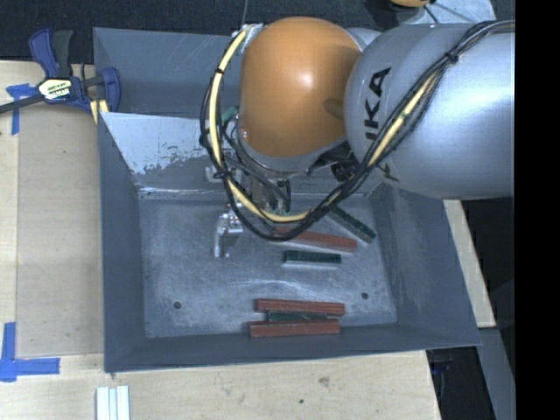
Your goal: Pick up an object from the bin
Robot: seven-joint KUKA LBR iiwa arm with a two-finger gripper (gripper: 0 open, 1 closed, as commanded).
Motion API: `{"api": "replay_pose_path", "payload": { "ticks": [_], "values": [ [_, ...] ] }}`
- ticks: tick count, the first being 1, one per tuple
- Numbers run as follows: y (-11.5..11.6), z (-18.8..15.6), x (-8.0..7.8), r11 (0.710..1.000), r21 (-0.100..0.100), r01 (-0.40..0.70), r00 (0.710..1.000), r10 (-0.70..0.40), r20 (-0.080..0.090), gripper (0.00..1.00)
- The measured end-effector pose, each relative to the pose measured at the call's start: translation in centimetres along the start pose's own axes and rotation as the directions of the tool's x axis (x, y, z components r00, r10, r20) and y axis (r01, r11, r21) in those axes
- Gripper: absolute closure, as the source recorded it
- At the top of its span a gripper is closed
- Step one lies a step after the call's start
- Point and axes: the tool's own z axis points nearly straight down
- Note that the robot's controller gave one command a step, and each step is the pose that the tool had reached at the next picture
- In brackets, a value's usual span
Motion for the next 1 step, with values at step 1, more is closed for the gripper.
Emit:
{"api": "replay_pose_path", "payload": {
  "ticks": [1],
  "values": [
    [-3.09,-1.2,-0.39,0.998,0.0,0.068,0.998,-0.068,0.001,0.0]
  ]
}}
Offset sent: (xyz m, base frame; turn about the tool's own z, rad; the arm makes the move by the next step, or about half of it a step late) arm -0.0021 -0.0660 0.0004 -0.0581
